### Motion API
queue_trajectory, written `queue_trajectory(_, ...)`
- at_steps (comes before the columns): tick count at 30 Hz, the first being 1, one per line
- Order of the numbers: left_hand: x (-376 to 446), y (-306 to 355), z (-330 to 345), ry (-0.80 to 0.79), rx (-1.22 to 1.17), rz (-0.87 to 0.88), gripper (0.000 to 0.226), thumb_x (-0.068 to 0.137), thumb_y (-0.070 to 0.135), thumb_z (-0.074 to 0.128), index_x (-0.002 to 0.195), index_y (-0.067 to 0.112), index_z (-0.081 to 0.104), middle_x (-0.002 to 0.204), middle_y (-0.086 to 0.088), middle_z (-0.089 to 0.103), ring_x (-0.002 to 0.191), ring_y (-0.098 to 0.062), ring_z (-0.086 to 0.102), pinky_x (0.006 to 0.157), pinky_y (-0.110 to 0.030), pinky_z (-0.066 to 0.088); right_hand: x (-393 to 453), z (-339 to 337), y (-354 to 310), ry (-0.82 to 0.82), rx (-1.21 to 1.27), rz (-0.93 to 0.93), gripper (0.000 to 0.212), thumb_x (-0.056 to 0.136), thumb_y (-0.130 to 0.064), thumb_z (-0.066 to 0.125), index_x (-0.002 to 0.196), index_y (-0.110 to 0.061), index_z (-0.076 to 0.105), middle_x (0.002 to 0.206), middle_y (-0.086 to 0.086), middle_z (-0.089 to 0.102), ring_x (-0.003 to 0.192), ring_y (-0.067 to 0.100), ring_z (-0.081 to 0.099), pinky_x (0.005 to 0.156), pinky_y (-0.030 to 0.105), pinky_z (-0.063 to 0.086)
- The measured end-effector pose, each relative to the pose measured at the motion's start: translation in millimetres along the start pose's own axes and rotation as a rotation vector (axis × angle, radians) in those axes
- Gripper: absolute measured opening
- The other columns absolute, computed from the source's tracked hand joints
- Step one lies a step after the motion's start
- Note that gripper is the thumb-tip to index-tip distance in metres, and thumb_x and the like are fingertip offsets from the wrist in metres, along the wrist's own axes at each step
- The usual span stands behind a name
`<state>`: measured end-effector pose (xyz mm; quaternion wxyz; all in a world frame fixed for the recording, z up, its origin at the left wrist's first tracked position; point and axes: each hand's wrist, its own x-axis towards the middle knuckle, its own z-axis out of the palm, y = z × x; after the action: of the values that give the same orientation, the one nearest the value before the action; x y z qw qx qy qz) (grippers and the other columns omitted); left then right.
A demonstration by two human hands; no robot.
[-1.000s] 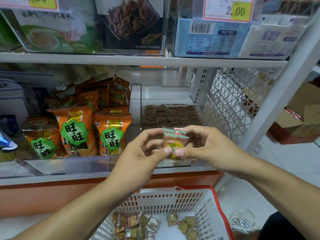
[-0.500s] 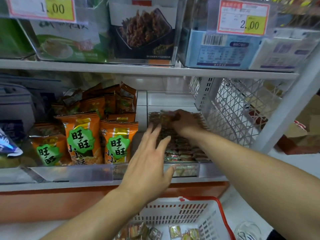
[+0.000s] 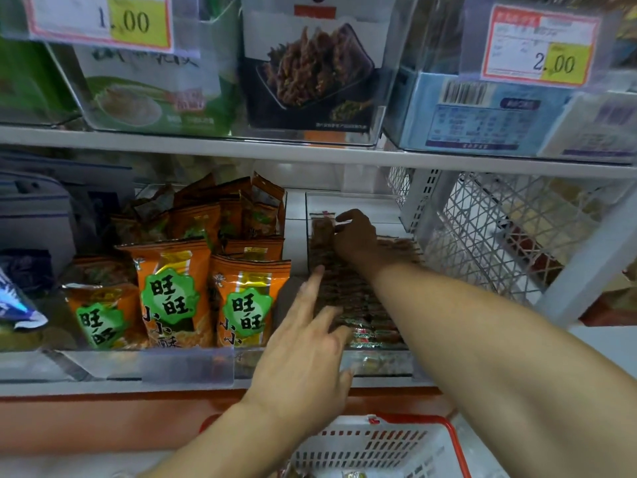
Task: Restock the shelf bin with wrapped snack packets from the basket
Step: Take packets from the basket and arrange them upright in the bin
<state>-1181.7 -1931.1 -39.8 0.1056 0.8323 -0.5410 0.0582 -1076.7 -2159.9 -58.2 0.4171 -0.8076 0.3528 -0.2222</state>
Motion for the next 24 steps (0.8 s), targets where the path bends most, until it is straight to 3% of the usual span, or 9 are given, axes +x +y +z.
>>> queue_trajectory(3,-1.7,-2.9,2.6,0.018,0.007,0.022,0.06,0.094,0.054,0.054,0.142,0.019,0.057,0.159,-0.002,0.041,0.147,-0.024,-0.039,0.113,-0.037,-0.027,-3.7,4.5,-0.1,0.066,-0.014,0.007,0.019,0.09,-0.011,0.064,0.108,-0.017,0.06,0.111,0.01,0.069,0.097,0.021,0.062,0.07,0.021,0.041)
queue_trajectory(9,-5.4,-6.5,3.5,0.021,0.004,0.053,0.056,0.091,0.05,0.058,0.139,0.022,0.06,0.159,0.0,0.042,0.147,-0.019,-0.039,0.109,-0.033,-0.027,-9.9,5.6,-2.8,0.036,-0.124,-0.029,0.029,0.095,-0.005,0.057,0.116,-0.014,0.075,0.122,0.008,0.072,0.117,0.024,0.064,0.097,0.023,0.045)
queue_trajectory(13,-8.8,-6.3,3.3,0.021,-0.028,0.049,0.056,0.091,0.048,0.058,0.14,0.022,0.059,0.163,-0.002,0.034,0.148,-0.018,-0.038,0.111,-0.033,-0.027,-11.3,-2.3,-6.0,0.031,-0.108,-0.024,0.025,0.095,-0.013,0.062,0.115,-0.013,0.076,0.121,0.01,0.072,0.118,0.026,0.065,0.099,0.024,0.045)
queue_trajectory(16,-14.6,-5.9,0.9,0.049,-0.031,0.065,0.053,0.092,0.047,0.059,0.14,0.024,0.059,0.165,-0.001,0.031,0.151,-0.015,-0.032,0.114,-0.033,-0.026,-19.1,-14.3,-7.6,0.044,-0.032,0.008,0.026,0.093,-0.019,0.069,0.118,-0.013,0.075,0.125,0.009,0.071,0.12,0.023,0.063,0.096,0.018,0.041)
queue_trajectory(18,-19.9,-4.0,-3.8,0.085,-0.027,0.073,0.047,0.091,0.042,0.063,0.135,0.025,0.063,0.162,-0.001,0.038,0.155,-0.017,-0.02,0.119,-0.034,-0.02,-32.9,-24.3,-12.8,0.059,-0.012,-0.029,0.023,0.094,-0.017,0.067,0.114,-0.015,0.077,0.122,0.007,0.073,0.118,0.022,0.065,0.095,0.016,0.041)
queue_trajectory(20,-26.2,-0.4,-9.1,0.151,-0.024,0.089,0.041,0.088,0.034,0.069,0.128,0.025,0.067,0.154,0.0,0.048,0.158,-0.021,0.001,0.125,-0.036,-0.008,-59.1,-35.1,-23.0,0.127,0.055,-0.114,0.018,0.094,-0.018,0.065,0.107,-0.018,0.078,0.112,0.003,0.076,0.108,0.018,0.069,0.1,0.024,0.049)
queue_trajectory(22,-35.3,2.7,-10.8,0.194,-0.057,0.11,0.036,0.083,0.027,0.075,0.119,0.024,0.071,0.14,0.001,0.059,0.152,-0.022,0.025,0.128,-0.035,0.011,-101.0,-46.5,-29.8,0.226,0.247,-0.268,0.011,0.092,-0.016,0.066,0.096,-0.02,0.075,0.093,-0.004,0.076,0.09,0.013,0.071,0.088,0.035,0.056)
queue_trajectory(24,-47.9,2.4,-3.2,0.193,-0.108,0.136,0.031,0.078,0.026,0.077,0.109,0.024,0.071,0.119,0.005,0.065,0.131,-0.019,0.046,0.113,-0.032,0.037,-152.7,-55.4,-25.6,0.311,0.425,-0.512,0.011,0.091,-0.012,0.066,0.092,-0.022,0.069,0.086,-0.01,0.071,0.081,0.012,0.069,0.076,0.037,0.058)
